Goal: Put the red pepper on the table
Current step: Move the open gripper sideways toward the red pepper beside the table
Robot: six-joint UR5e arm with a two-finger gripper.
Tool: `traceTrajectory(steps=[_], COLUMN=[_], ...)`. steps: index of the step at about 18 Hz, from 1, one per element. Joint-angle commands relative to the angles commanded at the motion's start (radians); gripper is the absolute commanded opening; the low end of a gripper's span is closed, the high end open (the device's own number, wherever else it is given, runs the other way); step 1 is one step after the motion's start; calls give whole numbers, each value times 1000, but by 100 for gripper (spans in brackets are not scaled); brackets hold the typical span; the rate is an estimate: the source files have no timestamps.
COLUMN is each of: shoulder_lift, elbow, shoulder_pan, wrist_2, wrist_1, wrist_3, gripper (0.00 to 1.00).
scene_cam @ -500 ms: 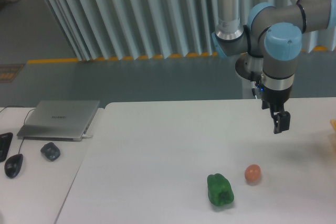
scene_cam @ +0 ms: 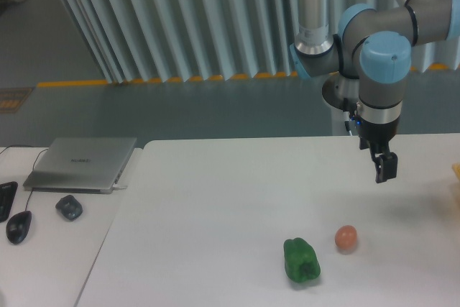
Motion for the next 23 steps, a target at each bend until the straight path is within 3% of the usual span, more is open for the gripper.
traceTrajectory(steps=[3, 12, 16, 23], shoulder_lift=[17, 17, 22, 18], elbow=[-46, -58, -84, -71], shoulder_pan=[2, 0, -2, -5], wrist_2=[15, 58, 216, 236], wrist_1=[94, 103, 146, 201], wrist_3=[2, -3, 0, -3], gripper=[100, 100, 100, 100])
